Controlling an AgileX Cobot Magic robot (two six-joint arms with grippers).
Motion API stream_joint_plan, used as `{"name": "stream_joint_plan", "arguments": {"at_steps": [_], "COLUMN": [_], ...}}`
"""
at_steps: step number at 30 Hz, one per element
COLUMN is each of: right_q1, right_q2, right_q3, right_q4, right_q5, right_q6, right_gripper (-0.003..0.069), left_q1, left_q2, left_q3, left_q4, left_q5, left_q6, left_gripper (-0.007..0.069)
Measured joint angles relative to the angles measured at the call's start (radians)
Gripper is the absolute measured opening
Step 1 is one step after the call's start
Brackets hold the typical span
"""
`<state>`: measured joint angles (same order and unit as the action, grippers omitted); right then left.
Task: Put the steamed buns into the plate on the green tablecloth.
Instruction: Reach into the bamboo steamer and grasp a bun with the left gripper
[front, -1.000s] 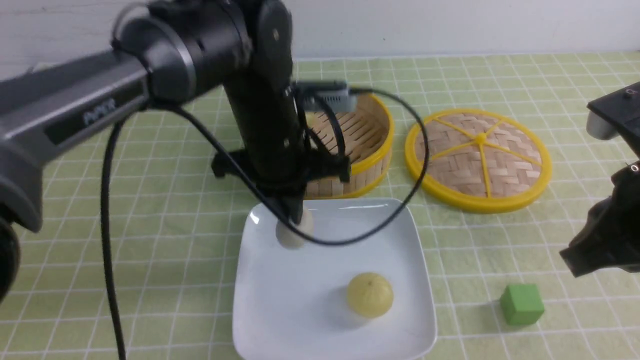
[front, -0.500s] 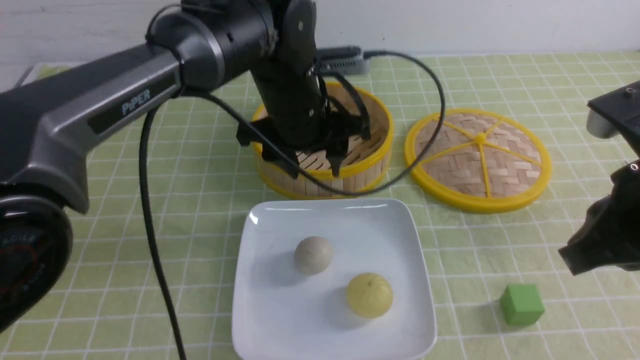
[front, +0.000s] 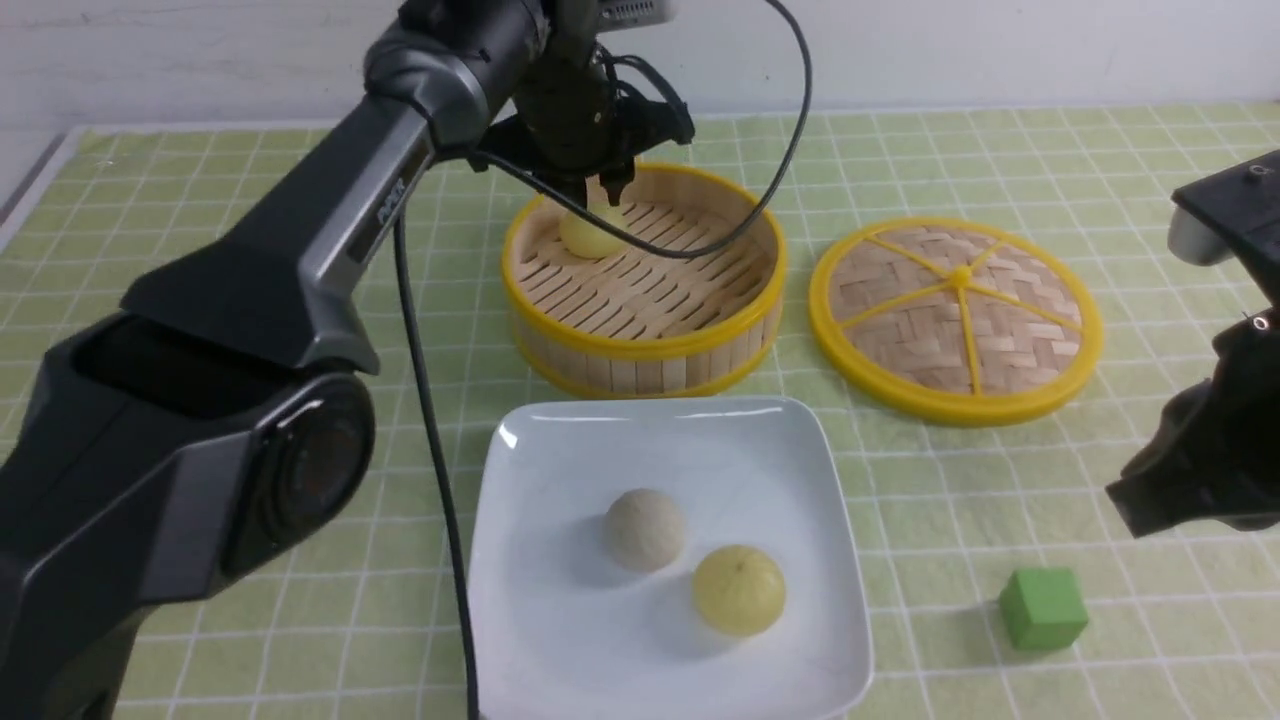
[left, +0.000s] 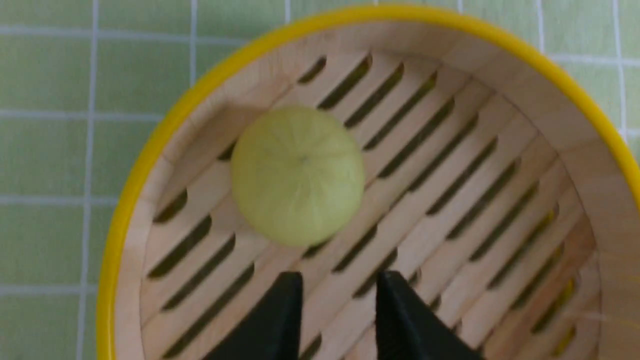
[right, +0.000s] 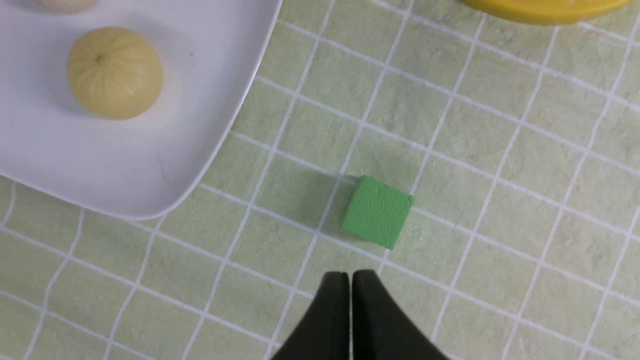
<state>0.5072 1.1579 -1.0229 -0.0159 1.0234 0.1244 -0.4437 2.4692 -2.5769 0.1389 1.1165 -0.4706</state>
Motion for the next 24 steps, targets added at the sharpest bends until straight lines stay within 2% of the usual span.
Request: {"name": "stream_joint_plan", "arguments": {"at_steps": [1, 2, 3, 5, 9, 11, 14, 18, 21, 24], "right_q1": [0.0, 0.0, 0.0, 0.0, 0.0, 0.0, 0.0, 0.0, 0.0, 0.0], "right_q2": [0.0, 0.0, 0.0, 0.0, 0.0, 0.0, 0.0, 0.0, 0.0, 0.0], "right_q3": [0.001, 0.001, 0.001, 0.001, 0.001, 0.001, 0.001, 0.001, 0.001, 0.001], "right_q4": [0.0, 0.0, 0.0, 0.0, 0.0, 0.0, 0.004, 0.016, 0.023, 0.023], "right_q5": [-0.001, -0.003, -0.002, -0.002, -0.002, -0.002, -0.005, -0.008, -0.006, 0.007], "right_q6": [0.0, 0.0, 0.0, 0.0, 0.0, 0.0, 0.0, 0.0, 0.0, 0.0], "right_gripper": [0.0029, 0.0029, 0.0029, 0.003, 0.0034, 0.0036, 0.004, 0.0043, 0.0046, 0.0048], "left_q1": [0.0, 0.0, 0.0, 0.0, 0.0, 0.0, 0.0, 0.0, 0.0, 0.0], "left_q2": [0.016, 0.019, 0.037, 0.056, 0.093, 0.11, 0.114, 0.111, 0.093, 0.039], "left_q3": [-0.006, -0.006, -0.008, -0.008, -0.008, -0.008, -0.008, -0.01, -0.01, -0.01], "left_q4": [0.013, 0.016, 0.022, 0.027, 0.022, 0.008, 0.007, 0.006, 0.004, 0.004], "left_q5": [-0.027, -0.03, -0.048, -0.052, -0.057, -0.056, -0.04, -0.008, 0.051, 0.117], "left_q6": [0.0, 0.0, 0.005, 0.021, 0.065, 0.08, 0.087, 0.105, 0.111, 0.131], "left_gripper": [0.0358, 0.0367, 0.0421, 0.047, 0.0488, 0.0454, 0.0332, 0.0077, 0.0015, 0.0012]}}
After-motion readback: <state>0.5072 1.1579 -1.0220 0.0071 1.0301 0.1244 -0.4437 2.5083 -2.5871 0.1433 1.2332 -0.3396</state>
